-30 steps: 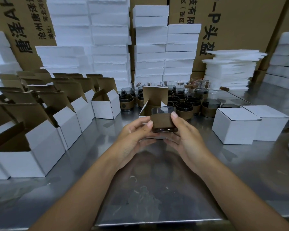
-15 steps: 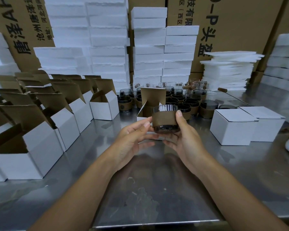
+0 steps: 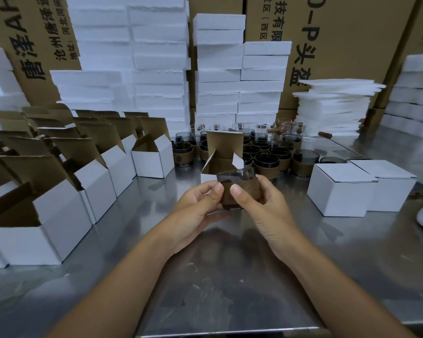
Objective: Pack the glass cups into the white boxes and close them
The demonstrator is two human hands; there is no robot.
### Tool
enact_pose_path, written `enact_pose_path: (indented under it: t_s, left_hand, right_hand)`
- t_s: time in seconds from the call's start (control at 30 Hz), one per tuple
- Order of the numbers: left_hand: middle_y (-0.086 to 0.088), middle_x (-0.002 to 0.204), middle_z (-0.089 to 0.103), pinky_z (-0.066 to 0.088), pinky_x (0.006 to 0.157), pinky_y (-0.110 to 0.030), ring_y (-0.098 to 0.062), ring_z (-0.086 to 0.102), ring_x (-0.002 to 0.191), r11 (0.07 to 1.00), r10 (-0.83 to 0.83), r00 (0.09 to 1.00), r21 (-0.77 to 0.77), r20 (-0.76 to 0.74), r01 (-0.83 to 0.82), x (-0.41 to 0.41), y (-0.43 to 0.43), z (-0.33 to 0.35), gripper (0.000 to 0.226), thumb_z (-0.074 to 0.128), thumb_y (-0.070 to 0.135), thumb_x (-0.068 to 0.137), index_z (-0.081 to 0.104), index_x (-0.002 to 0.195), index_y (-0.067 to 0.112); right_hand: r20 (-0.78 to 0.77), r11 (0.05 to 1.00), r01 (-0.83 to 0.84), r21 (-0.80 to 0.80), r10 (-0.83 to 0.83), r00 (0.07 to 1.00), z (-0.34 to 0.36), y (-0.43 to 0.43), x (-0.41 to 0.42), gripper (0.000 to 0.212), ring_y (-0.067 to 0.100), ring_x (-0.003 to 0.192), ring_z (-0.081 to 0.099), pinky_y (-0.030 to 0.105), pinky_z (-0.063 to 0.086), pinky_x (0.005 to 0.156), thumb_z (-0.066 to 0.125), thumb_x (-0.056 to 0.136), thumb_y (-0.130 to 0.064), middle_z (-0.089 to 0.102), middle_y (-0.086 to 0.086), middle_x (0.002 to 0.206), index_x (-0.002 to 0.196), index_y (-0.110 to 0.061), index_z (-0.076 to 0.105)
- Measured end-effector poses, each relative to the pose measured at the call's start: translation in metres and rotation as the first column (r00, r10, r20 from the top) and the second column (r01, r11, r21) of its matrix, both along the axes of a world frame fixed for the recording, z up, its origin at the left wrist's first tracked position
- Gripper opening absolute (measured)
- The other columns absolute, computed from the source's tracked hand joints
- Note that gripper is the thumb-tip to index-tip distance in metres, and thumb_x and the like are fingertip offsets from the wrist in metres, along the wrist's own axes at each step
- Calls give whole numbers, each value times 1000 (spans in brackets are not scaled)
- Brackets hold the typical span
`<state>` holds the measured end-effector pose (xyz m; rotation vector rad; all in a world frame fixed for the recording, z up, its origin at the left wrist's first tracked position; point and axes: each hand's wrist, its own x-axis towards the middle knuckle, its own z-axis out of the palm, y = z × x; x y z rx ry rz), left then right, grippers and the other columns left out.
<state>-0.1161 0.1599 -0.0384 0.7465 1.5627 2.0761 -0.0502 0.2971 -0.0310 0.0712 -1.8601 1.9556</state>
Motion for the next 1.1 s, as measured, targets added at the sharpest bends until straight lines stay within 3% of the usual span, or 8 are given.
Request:
enact_pose_path:
  t_s: [0.13,0.3,0.57,0.73,0.9,1.1]
  left_hand:
    - [-16,109,69,53,89,-29,-22,66,100,998,-21,999,63,32,19,-1,-1,1,47,53,41,81,64,113,9]
    - [-10,111,69,51,93,-31,-19,65,103,995,-75,996,70,44,72,0,-1,1,37,46,40,87,73,104,22]
    - [-13,120,65,51,95,-33,-24,62,111,991,-108,991,91,76,101,-2,-2,0,37,47,36,89,72,107,16]
    - [-9,121,65,52,89,-28,-23,61,113,991,-102,995,91,5,101,-2,-4,1,40,46,32,91,59,123,13]
    - [-11,127,61,50,90,-28,-26,57,119,991,-107,994,84,-28,109,-3,-6,1,47,52,24,90,47,136,14]
    - [-9,134,56,48,91,-27,-23,54,122,979,-153,988,129,-34,156,-5,-8,1,56,60,12,85,44,139,15]
  right_hand:
    - [1,999,-35,-14,35,999,1,-1,1,56,-4,80,63,9,45,67,65,64,-42,71,-12,87,112,-13,62]
    - [-12,999,48,-6,-48,999,0,0,2,64,-1,90,64,13,49,73,74,48,-46,69,-9,98,106,-24,59]
    - [-38,994,103,43,-101,994,-1,2,1,60,0,93,61,7,46,70,78,46,-42,64,-9,102,101,-28,56]
    - [-62,991,73,114,-66,996,-4,4,0,56,-10,96,59,3,43,70,82,68,-11,63,-10,110,116,-22,55]
    - [-90,983,56,177,-40,995,-7,4,1,62,-5,106,56,6,44,74,81,68,-5,61,-11,115,120,-21,51]
    - [-129,971,48,236,-18,991,-7,4,2,63,-7,103,57,6,44,78,79,68,6,60,-14,109,118,-19,49]
